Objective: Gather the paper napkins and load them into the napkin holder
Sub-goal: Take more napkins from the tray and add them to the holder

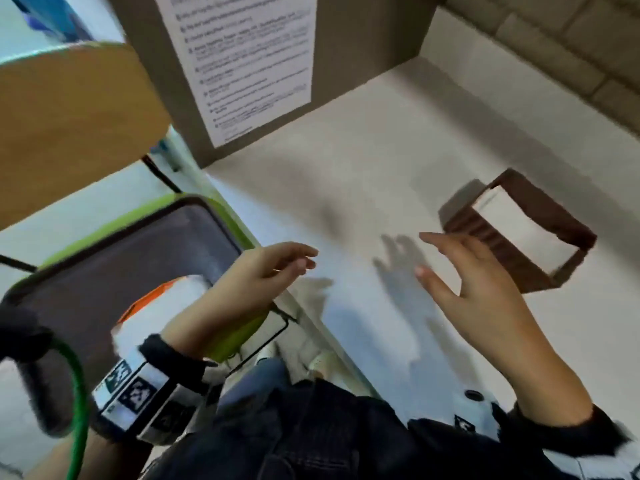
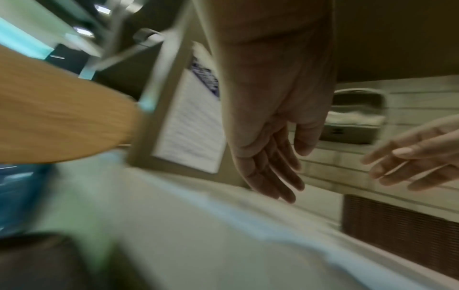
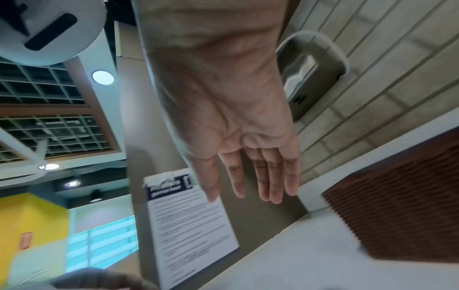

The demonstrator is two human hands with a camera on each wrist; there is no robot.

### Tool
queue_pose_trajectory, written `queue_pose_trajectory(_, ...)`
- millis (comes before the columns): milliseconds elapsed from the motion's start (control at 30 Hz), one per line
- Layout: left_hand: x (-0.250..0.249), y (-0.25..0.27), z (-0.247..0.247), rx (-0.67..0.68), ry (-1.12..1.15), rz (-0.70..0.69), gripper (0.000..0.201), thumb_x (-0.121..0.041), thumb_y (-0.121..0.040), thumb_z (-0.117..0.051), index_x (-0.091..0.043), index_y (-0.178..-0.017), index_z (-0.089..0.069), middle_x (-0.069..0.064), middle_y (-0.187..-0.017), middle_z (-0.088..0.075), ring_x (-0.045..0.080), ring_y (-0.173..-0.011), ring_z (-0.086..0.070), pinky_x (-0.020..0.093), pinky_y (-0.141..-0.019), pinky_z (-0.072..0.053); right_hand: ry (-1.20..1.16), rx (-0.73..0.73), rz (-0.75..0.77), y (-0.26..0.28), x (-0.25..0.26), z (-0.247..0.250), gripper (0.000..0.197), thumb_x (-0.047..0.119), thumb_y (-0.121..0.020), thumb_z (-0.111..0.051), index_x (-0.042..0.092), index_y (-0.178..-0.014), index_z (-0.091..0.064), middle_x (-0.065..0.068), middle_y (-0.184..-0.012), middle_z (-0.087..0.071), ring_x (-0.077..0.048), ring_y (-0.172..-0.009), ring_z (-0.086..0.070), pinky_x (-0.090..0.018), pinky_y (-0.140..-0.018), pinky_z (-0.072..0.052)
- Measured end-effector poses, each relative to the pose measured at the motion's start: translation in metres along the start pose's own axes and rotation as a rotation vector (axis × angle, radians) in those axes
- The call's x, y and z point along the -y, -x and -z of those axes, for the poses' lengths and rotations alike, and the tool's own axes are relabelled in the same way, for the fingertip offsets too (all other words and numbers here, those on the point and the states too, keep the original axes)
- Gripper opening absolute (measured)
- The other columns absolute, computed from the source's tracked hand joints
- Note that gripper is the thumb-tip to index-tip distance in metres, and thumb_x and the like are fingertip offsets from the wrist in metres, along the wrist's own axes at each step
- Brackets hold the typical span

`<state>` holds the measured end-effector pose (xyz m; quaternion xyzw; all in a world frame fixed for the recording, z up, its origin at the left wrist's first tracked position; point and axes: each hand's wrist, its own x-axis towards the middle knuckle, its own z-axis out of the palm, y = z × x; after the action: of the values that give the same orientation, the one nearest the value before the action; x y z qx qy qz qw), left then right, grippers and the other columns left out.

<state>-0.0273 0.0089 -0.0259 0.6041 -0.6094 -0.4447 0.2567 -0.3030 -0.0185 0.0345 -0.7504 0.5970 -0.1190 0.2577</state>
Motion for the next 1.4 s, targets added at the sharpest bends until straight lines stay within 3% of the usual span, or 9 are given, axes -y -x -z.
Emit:
queue_pose_trajectory(133,0.05,0.053,0.026,-0.128,-0.12,0.122,0.027,-0.025,-0.1,-0.05,-0.025,-0.122,-0.065,-0.012,-0.107,-0.072,0.0,-0.098,-0.066,0.017,-0.085,-0.052,-0.019,0.142,0.155,-0.01,0.048,-0.048,0.034,0.032,-0.094,-0.055,0.028,-0.128,-0.058,0.009,-0.127,-0.048,-0.002,-0.117,-0.045,-0.006,-0.091,-0.027)
queue_pose_trajectory(233,0.094,0.079,0.038,-0.185,-0.152,0.224,0.027,-0.025,-0.1,-0.05,-0.022,-0.122,-0.066,-0.006,-0.111,-0.073,0.009,-0.102,-0.067,0.025,-0.089,-0.051,-0.033,0.311,0.222,-0.011,0.087,-0.092,0.032,0.034,-0.095,-0.052,0.029,-0.126,-0.059,0.008,-0.128,-0.049,-0.006,-0.117,-0.051,-0.018,-0.091,-0.034)
queue_pose_trajectory(367,0.143,0.106,0.05,-0.219,-0.188,0.366,0.03,-0.02,-0.1,-0.05,-0.014,-0.124,-0.066,0.002,-0.122,-0.071,0.019,-0.113,-0.064,0.03,-0.097,-0.047,0.03,0.482,0.328,-0.018,0.13,-0.151,0.033,0.032,-0.097,-0.051,0.026,-0.128,-0.059,0.005,-0.125,-0.056,-0.009,-0.113,-0.055,-0.019,-0.088,-0.037)
queue_pose_trajectory(500,0.179,0.117,0.058,-0.188,-0.291,0.422,0.037,-0.021,-0.1,-0.047,-0.013,-0.135,-0.057,0.004,-0.14,-0.059,0.021,-0.131,-0.051,0.035,-0.109,-0.036,0.094,0.603,0.356,-0.028,0.153,-0.219,0.038,0.032,-0.097,-0.051,0.024,-0.134,-0.054,0.0,-0.131,-0.056,-0.015,-0.119,-0.055,-0.025,-0.097,-0.043)
queue_pose_trajectory(567,0.191,0.114,0.06,-0.145,-0.344,0.423,0.04,-0.019,-0.099,-0.048,-0.009,-0.137,-0.054,0.009,-0.143,-0.055,0.025,-0.132,-0.048,0.033,-0.107,-0.034,0.158,0.612,0.338,-0.031,0.158,-0.249,0.047,0.032,-0.096,-0.051,0.021,-0.141,-0.045,-0.006,-0.137,-0.05,-0.023,-0.126,-0.048,-0.035,-0.105,-0.042)
queue_pose_trajectory(667,0.198,0.104,0.063,-0.093,-0.389,0.443,0.04,-0.02,-0.096,-0.053,-0.002,-0.132,-0.054,0.015,-0.138,-0.056,0.031,-0.126,-0.05,0.038,-0.103,-0.039,0.249,0.607,0.23,-0.038,0.16,-0.276,0.052,0.036,-0.096,-0.049,0.016,-0.143,-0.037,-0.013,-0.137,-0.045,-0.031,-0.125,-0.045,-0.043,-0.105,-0.042)
queue_pose_trajectory(900,0.215,0.084,0.065,-0.054,-0.373,0.507,0.068,-0.04,-0.088,-0.064,-0.012,-0.145,-0.042,0.013,-0.143,-0.054,0.03,-0.127,-0.052,0.042,-0.104,-0.044,0.289,0.592,0.111,-0.047,0.159,-0.301,0.058,0.04,-0.095,-0.049,0.014,-0.144,-0.035,-0.017,-0.135,-0.044,-0.035,-0.122,-0.047,-0.046,-0.099,-0.046)
queue_pose_trajectory(1133,0.225,0.081,0.068,-0.119,-0.3,0.509,0.075,-0.04,-0.079,-0.075,-0.013,-0.143,-0.047,0.015,-0.134,-0.052,0.031,-0.125,-0.049,0.037,-0.103,-0.04,0.231,0.591,0.065,-0.047,0.16,-0.302,0.059,0.038,-0.092,-0.056,0.016,-0.143,-0.035,-0.015,-0.133,-0.046,-0.033,-0.119,-0.051,-0.044,-0.095,-0.049)
queue_pose_trajectory(1400,0.226,0.075,0.07,-0.086,-0.334,0.517,0.073,-0.047,-0.078,-0.073,-0.016,-0.141,-0.05,0.014,-0.129,-0.054,0.031,-0.123,-0.047,0.036,-0.103,-0.037,0.189,0.601,0.043,-0.048,0.163,-0.298,0.062,0.038,-0.092,-0.057,0.017,-0.145,-0.033,-0.014,-0.136,-0.045,-0.032,-0.12,-0.053,-0.041,-0.096,-0.049)
